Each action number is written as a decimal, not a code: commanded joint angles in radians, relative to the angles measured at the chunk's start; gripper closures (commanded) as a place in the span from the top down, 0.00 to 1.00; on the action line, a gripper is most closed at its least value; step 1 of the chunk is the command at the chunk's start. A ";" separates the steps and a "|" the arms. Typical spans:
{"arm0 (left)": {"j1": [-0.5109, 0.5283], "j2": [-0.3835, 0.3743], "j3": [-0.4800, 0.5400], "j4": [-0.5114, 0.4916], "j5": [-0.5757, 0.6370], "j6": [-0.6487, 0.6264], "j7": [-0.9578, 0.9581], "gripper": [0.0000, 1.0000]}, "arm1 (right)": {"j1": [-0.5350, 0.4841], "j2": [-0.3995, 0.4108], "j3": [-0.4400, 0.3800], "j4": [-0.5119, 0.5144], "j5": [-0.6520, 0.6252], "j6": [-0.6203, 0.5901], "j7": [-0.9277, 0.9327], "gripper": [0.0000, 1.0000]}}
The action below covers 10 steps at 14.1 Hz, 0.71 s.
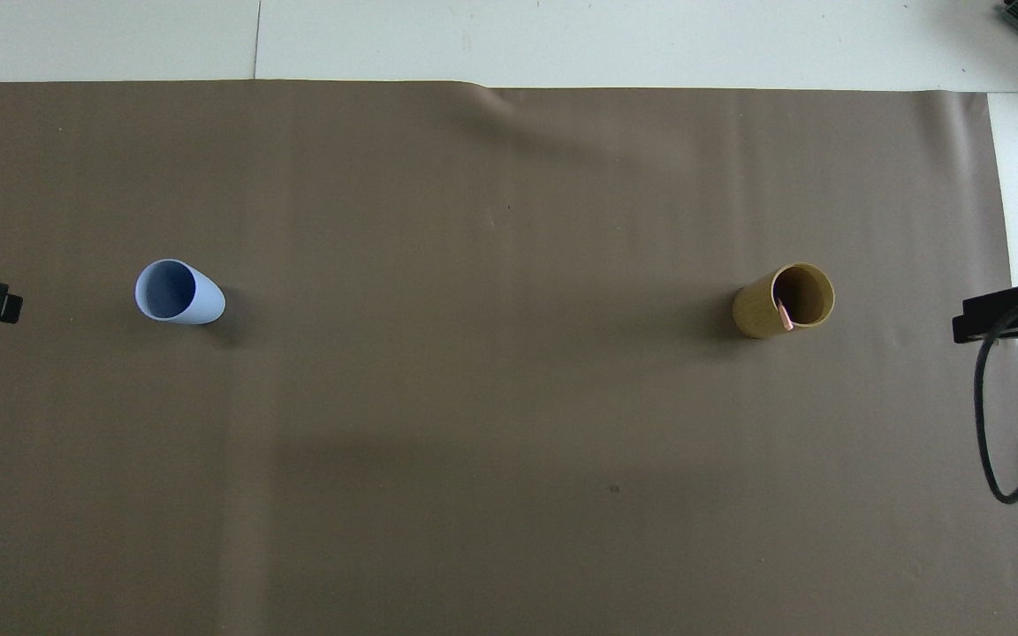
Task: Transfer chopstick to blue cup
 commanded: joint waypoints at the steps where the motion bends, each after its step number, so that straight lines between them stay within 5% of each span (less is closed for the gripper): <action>1: 0.001 -0.027 -0.006 -0.032 0.020 0.004 -0.005 1.00 | -0.001 -0.034 -0.002 -0.050 -0.014 0.034 0.019 1.00; 10: -0.001 -0.026 -0.006 -0.029 0.014 -0.009 -0.010 1.00 | -0.010 -0.035 -0.008 -0.055 -0.023 0.014 0.008 1.00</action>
